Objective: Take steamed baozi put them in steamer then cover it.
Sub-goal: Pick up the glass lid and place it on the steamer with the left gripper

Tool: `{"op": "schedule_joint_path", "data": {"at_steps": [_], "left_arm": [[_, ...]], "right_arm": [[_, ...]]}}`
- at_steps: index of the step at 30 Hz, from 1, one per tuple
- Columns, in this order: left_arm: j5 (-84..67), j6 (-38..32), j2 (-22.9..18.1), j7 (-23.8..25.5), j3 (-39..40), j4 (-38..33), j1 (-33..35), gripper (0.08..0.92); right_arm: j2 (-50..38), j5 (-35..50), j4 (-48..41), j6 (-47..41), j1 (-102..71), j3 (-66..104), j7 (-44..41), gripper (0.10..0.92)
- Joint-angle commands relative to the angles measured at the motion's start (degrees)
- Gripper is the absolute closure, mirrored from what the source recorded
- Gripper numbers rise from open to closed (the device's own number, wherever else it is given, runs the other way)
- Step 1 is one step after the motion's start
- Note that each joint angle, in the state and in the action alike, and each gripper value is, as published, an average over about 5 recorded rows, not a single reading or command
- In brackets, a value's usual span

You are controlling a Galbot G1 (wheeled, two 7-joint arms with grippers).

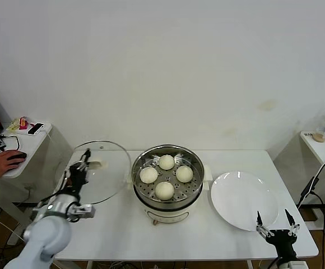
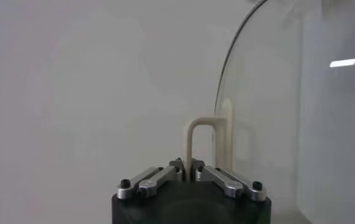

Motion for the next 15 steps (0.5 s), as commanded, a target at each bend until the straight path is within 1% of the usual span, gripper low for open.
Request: {"op": "schedule_joint_path", "data": {"at_steps": [1,4,10,15], "left_arm": [[8.0,9.1,-6.4,10.1,20.7,0.6,-18.9,0.859],[13.2,9.7,-10.7,12.6,22.4,1.3,-19.6,0.859],[21.2,10.4,-17.7,16.9,24.3,1.9,-18.1,0.859],[24.6,11.3,-22.7,18.7,24.5,2.9,-18.0,0.859]], "right_arm": [[0.8,-4.1,-1.0,0.0,0.6,-0.7,0.1,0.203],[0.9,-4.6,-1.2,-0.2,0.9,-1.3,0.1,0.203],[1.0,-5.9,-2.2,-0.4,1.8,-2.8,0.0,0.203],[0.9,-6.4,-3.2,-0.3,2.3,-3.5,0.1,0.203]]}}
